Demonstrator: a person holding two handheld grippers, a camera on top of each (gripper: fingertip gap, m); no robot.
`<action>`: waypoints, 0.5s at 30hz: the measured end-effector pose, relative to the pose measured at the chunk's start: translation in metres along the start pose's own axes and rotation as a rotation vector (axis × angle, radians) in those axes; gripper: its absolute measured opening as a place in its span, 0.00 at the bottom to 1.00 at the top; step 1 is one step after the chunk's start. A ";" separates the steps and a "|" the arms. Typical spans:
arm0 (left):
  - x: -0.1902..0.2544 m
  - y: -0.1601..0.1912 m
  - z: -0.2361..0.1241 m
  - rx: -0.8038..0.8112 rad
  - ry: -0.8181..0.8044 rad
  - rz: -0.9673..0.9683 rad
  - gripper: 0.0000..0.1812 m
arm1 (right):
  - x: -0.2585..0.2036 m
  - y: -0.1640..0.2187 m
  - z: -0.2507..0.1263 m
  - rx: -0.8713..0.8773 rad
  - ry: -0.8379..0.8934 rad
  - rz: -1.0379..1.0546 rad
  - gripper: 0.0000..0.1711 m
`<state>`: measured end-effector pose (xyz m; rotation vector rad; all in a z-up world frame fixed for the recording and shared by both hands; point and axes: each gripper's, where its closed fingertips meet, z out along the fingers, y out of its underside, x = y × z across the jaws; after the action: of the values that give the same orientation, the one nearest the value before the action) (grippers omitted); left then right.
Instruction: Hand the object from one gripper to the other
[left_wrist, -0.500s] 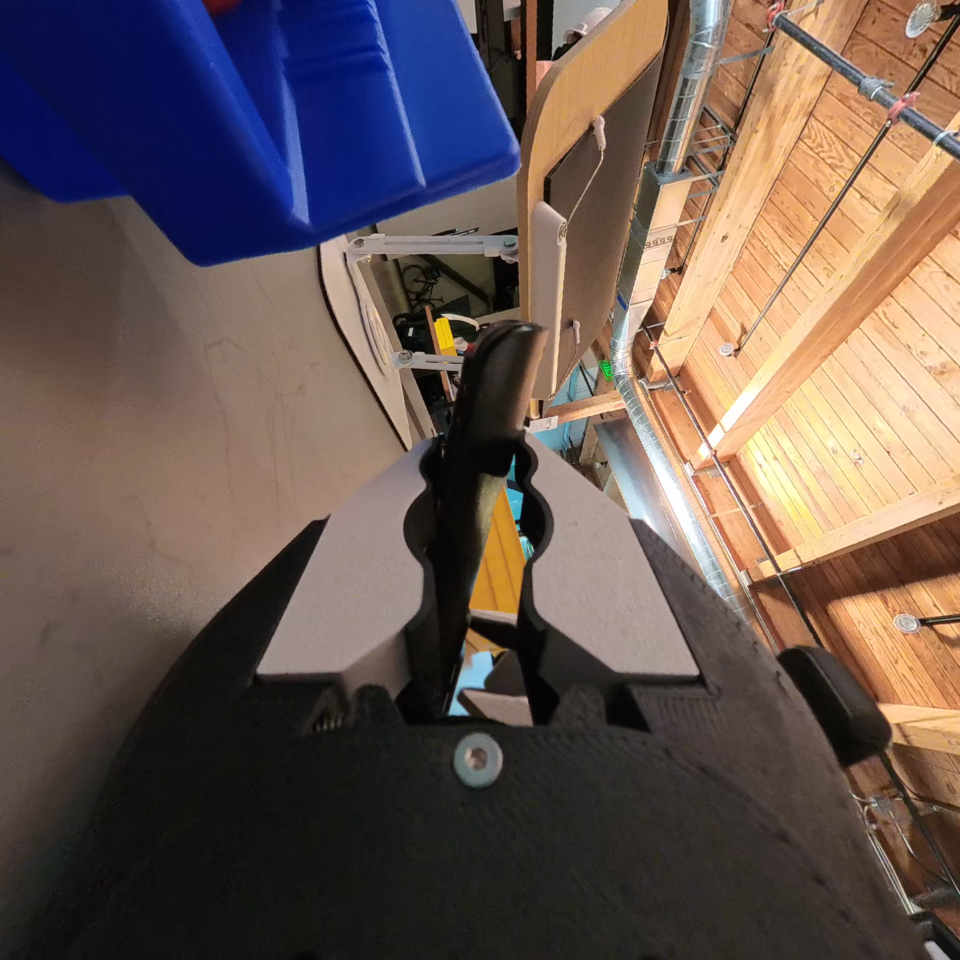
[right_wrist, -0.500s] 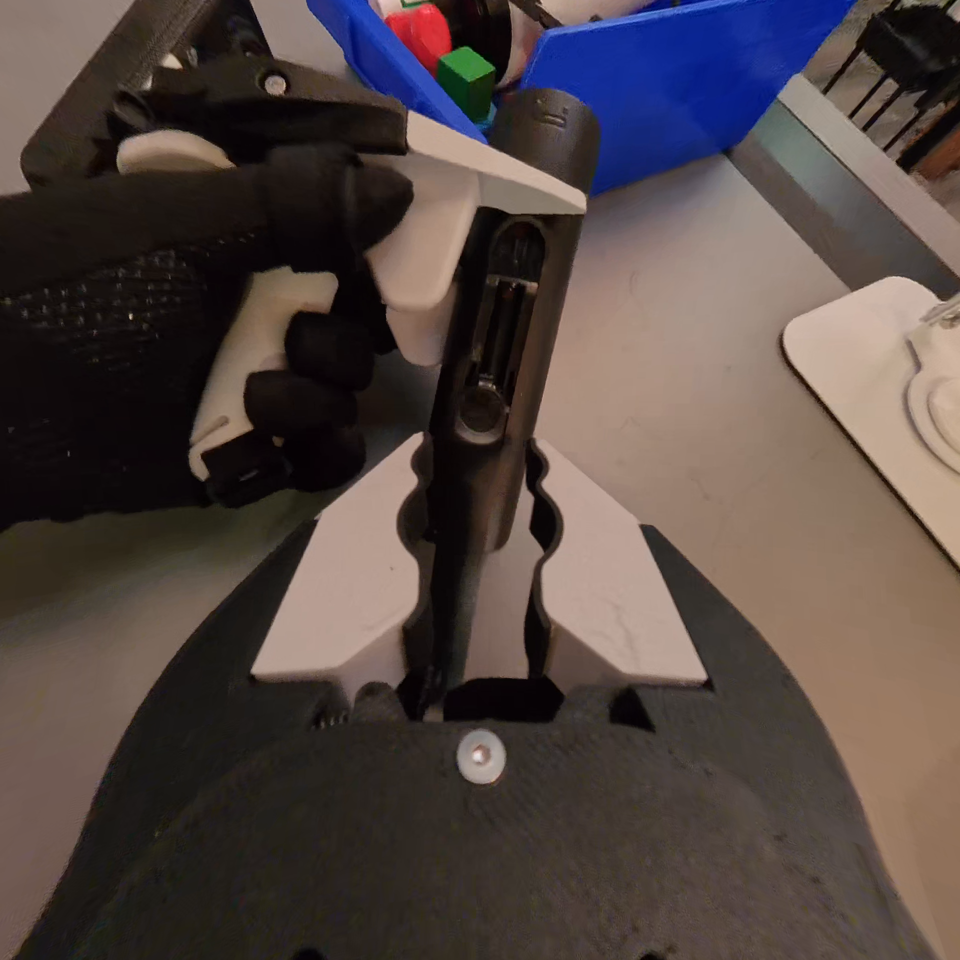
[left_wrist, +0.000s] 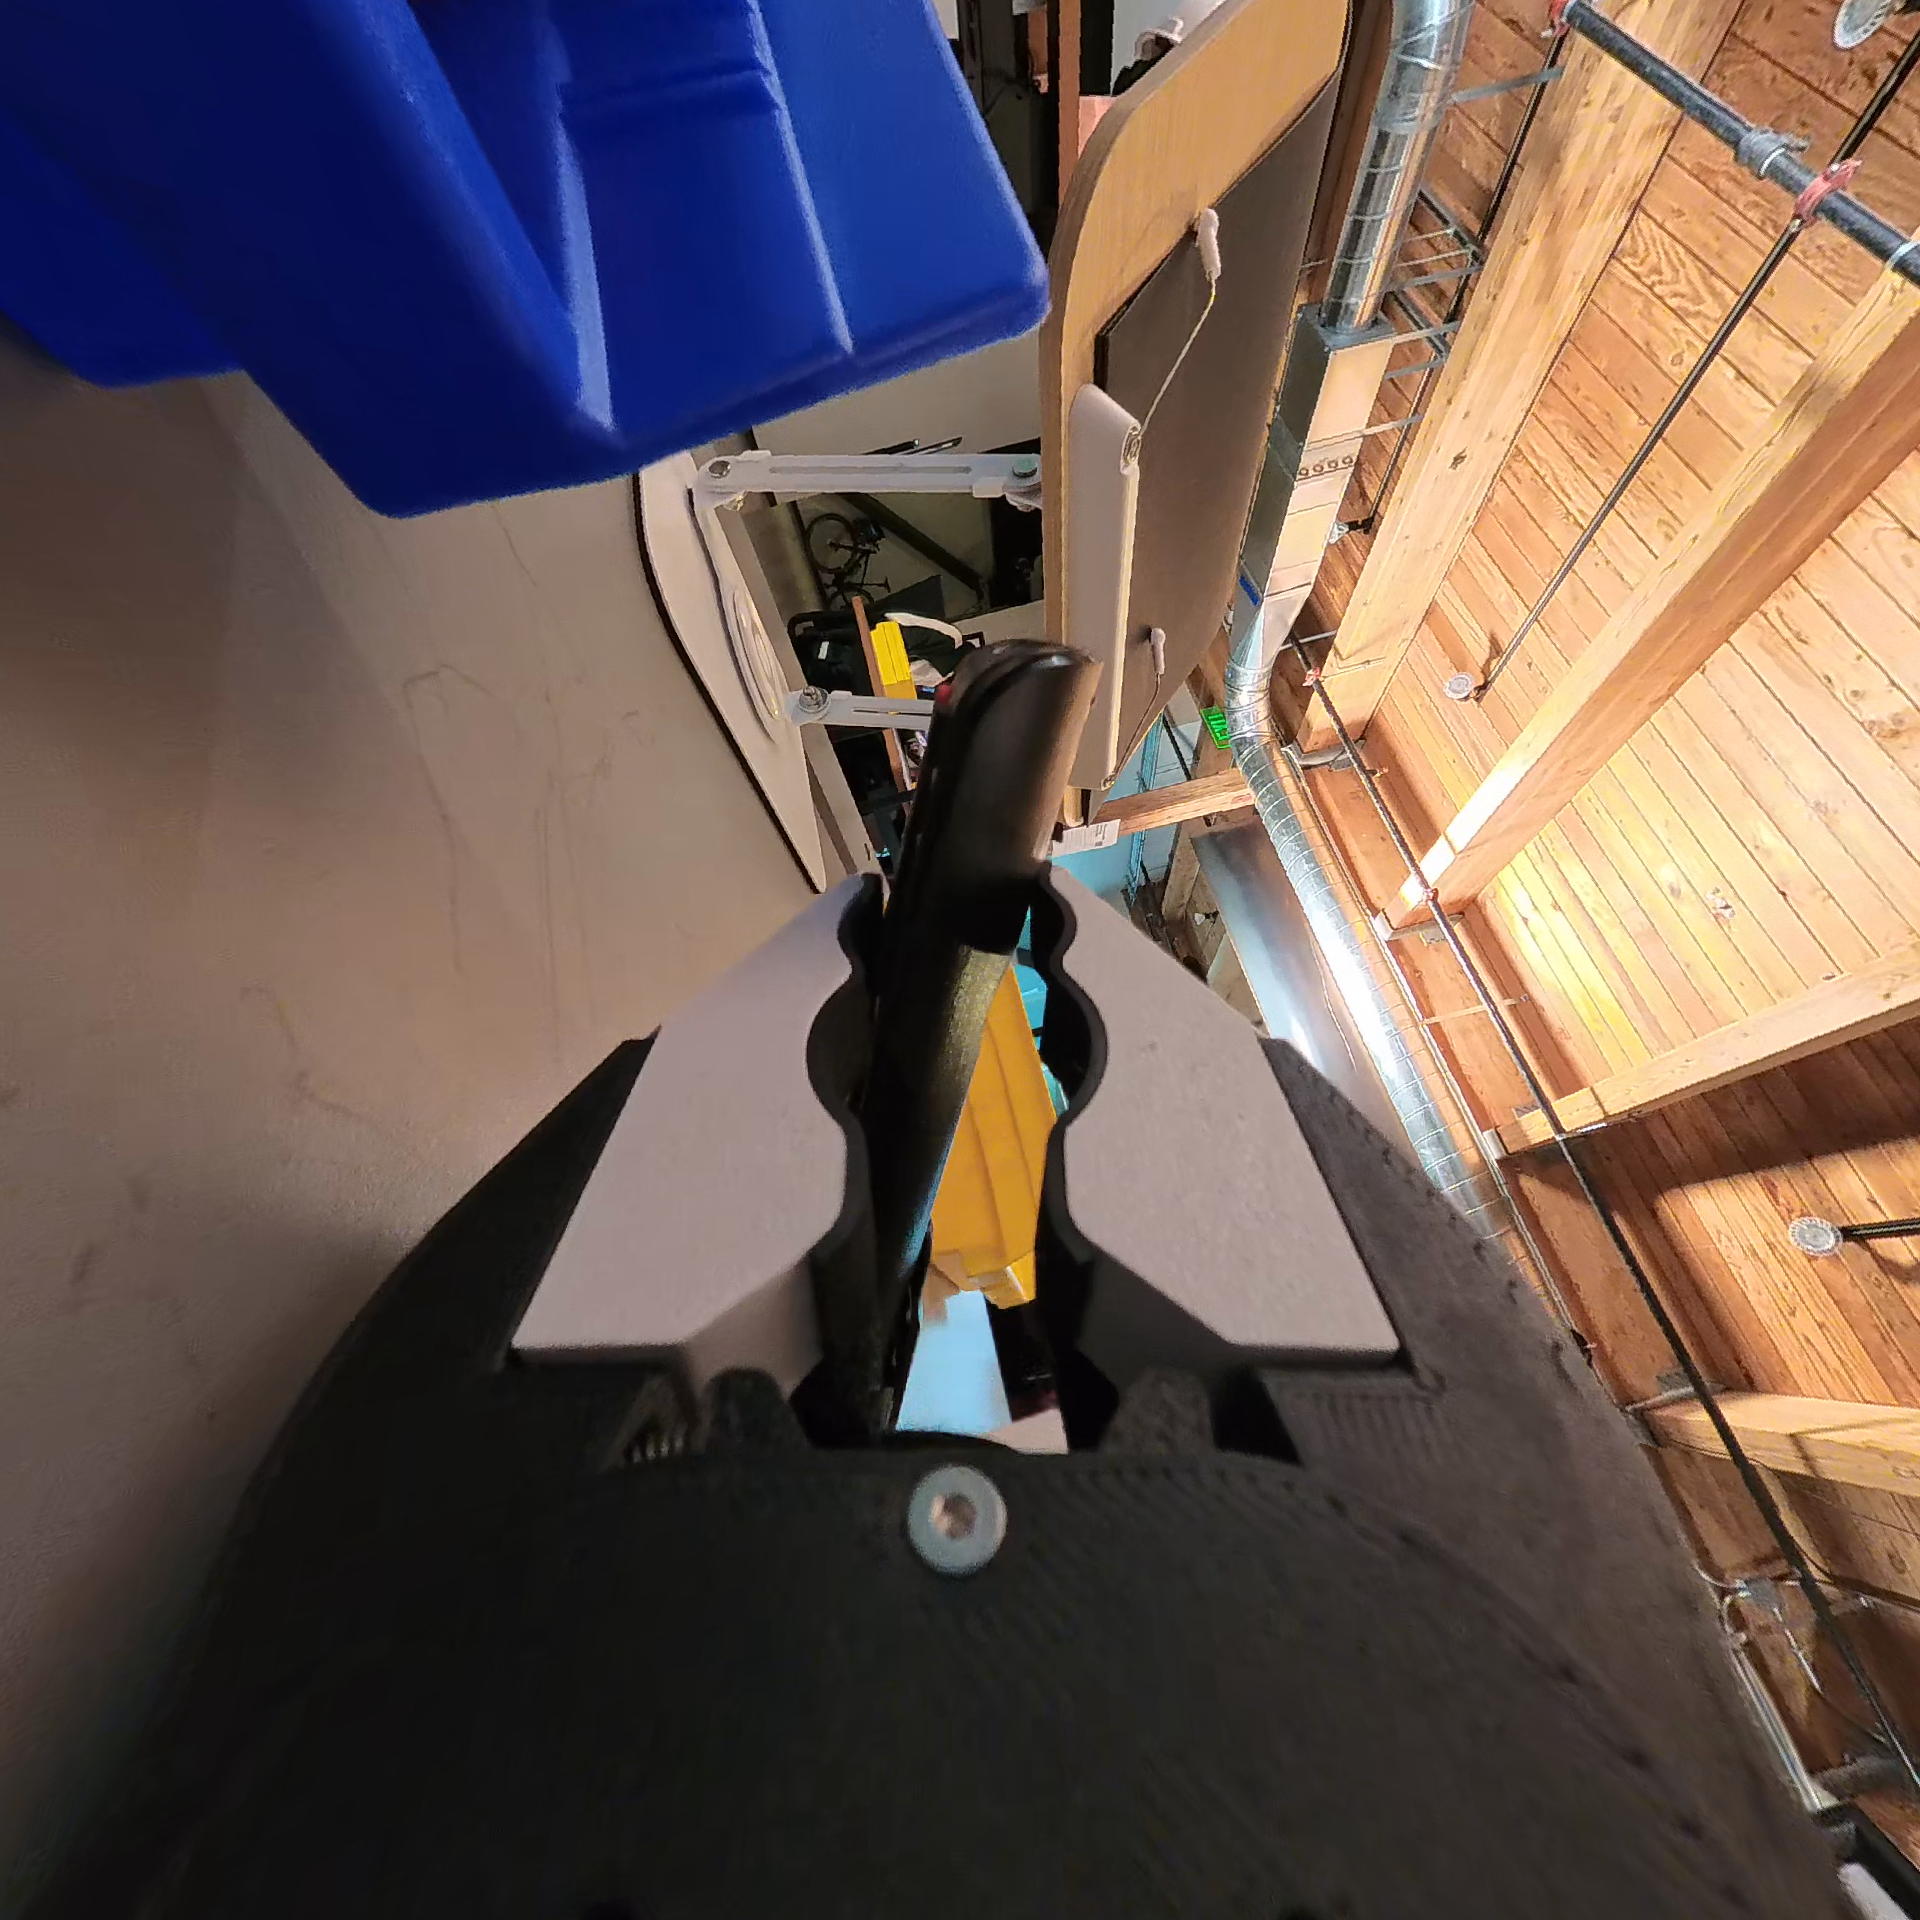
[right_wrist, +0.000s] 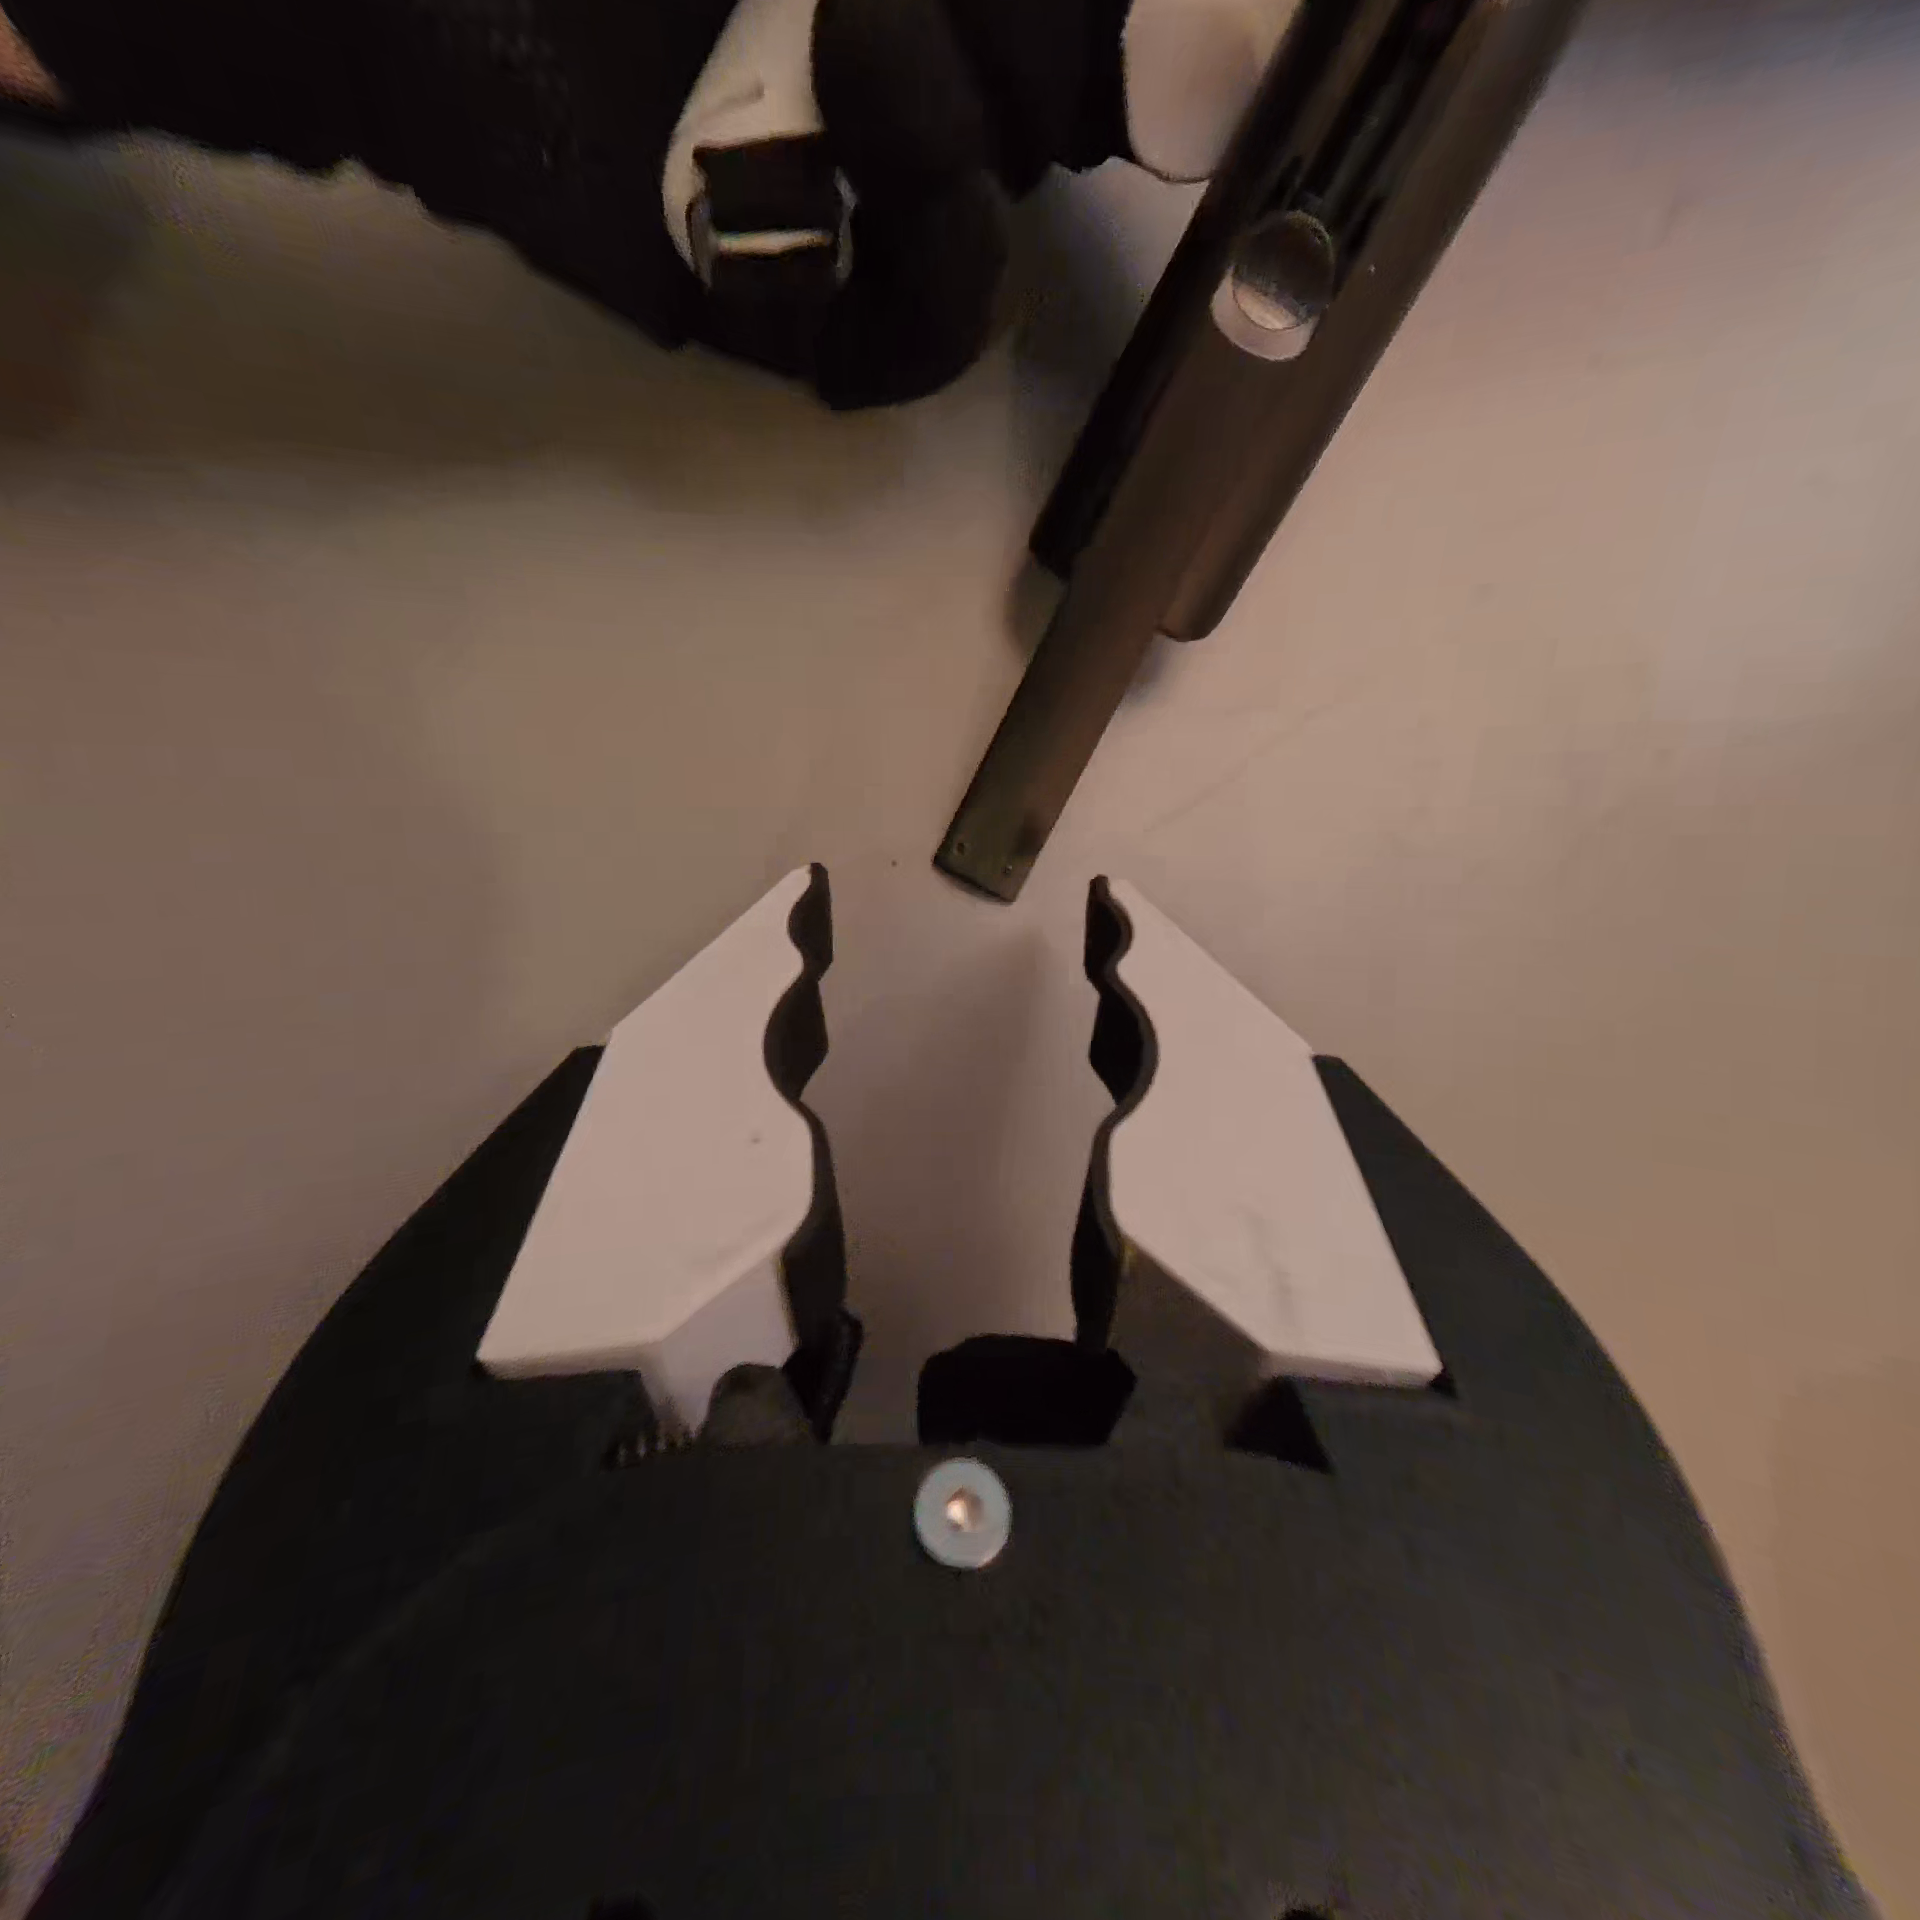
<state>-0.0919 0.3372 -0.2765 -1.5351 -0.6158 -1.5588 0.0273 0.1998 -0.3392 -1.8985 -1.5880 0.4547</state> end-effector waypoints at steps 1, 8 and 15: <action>0.000 0.000 0.000 -0.001 0.000 0.003 0.15 | 0.002 0.002 0.001 -0.007 0.024 -0.055 0.27; 0.000 0.001 0.000 0.001 -0.003 0.003 0.15 | 0.012 -0.001 0.017 -0.037 0.025 -0.178 0.14; 0.000 0.002 0.000 -0.002 -0.005 0.007 0.15 | 0.022 -0.010 0.028 0.000 0.059 -0.118 0.10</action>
<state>-0.0905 0.3367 -0.2771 -1.5412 -0.6109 -1.5514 0.0074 0.2288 -0.3510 -1.7906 -1.6502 0.3447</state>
